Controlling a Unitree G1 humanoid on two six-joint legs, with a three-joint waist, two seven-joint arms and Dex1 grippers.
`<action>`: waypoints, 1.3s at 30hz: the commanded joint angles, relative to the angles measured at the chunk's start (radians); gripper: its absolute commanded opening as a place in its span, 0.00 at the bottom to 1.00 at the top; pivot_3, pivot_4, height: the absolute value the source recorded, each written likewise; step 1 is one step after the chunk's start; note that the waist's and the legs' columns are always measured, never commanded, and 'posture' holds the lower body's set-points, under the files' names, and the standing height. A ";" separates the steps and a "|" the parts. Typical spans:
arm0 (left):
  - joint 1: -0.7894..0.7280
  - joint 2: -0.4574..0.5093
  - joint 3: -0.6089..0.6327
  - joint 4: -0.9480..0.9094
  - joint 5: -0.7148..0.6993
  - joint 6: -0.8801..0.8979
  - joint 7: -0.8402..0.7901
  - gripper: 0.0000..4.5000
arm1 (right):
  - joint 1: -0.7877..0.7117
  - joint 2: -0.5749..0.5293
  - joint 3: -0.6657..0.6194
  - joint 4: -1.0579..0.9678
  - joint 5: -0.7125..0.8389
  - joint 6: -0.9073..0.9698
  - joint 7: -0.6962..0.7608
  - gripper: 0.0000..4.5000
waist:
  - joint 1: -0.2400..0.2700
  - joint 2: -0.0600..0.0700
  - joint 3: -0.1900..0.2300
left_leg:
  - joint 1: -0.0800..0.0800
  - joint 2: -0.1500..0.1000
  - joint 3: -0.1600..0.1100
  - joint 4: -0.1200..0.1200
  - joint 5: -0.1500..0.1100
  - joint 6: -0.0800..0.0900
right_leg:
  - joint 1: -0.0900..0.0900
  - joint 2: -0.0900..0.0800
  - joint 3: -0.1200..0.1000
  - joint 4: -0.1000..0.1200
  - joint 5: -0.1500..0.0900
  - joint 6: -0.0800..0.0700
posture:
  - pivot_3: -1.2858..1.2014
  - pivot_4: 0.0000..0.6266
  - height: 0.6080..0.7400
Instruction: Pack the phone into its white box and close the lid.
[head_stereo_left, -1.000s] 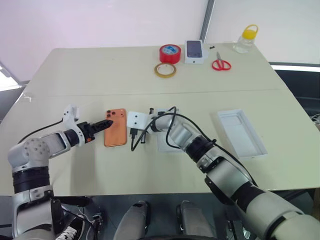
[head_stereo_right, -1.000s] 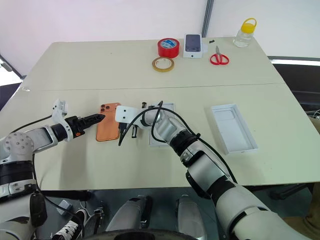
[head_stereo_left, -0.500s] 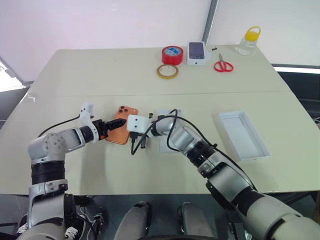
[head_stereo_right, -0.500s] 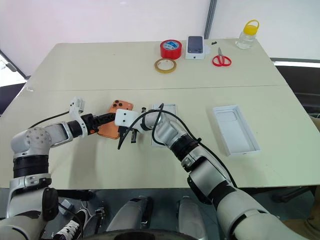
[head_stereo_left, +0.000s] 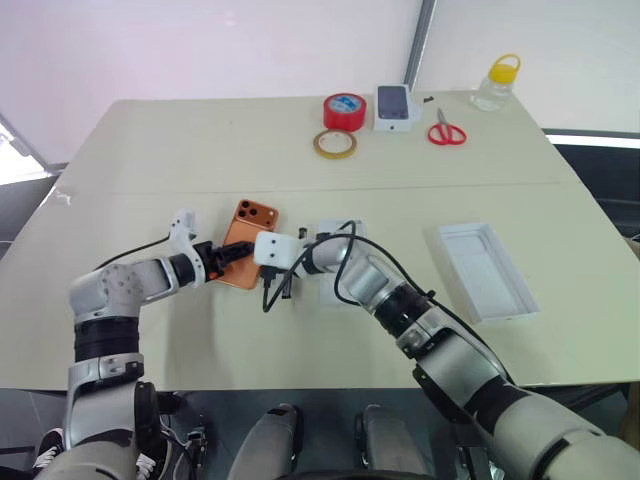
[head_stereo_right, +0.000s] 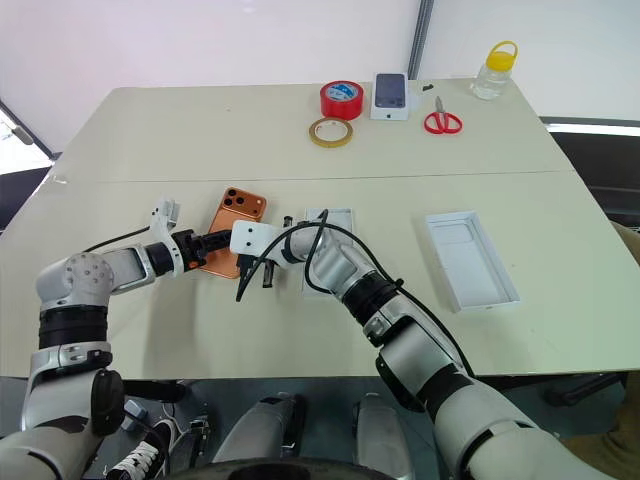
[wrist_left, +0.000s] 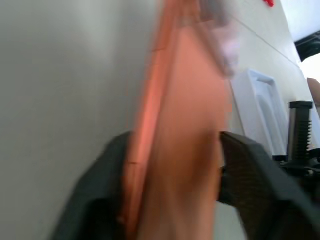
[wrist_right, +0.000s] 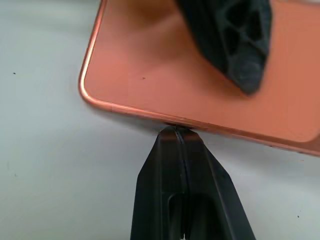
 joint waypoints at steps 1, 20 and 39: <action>0.049 -0.009 -0.046 0.004 0.003 0.042 -0.011 0.60 | 0.006 0.001 0.010 -0.018 -0.005 -0.010 0.003 0.00 | -0.001 0.000 0.000 | 0.000 0.000 0.000 0.000 0.000 0.000 | 0.000 0.000 0.000 0.000 0.000 0.000 | 0.52 0.24 1.00; 0.086 0.019 -0.070 -0.081 0.041 -0.006 0.024 0.96 | 0.000 0.015 -0.008 0.000 0.006 -0.004 -0.008 0.00 | -0.020 0.000 0.000 | 0.005 0.000 0.000 -0.004 0.000 0.001 | 0.003 0.000 0.000 0.000 0.000 0.000 | 0.52 0.24 1.00; 0.085 0.087 0.039 -0.093 -0.098 0.158 -0.046 0.99 | 0.001 0.016 -0.006 -0.009 0.011 0.003 -0.009 0.00 | -0.032 0.000 0.000 | 0.013 0.001 0.000 -0.013 -0.002 0.003 | 0.007 0.001 0.002 -0.002 0.000 0.000 | 0.52 0.24 1.00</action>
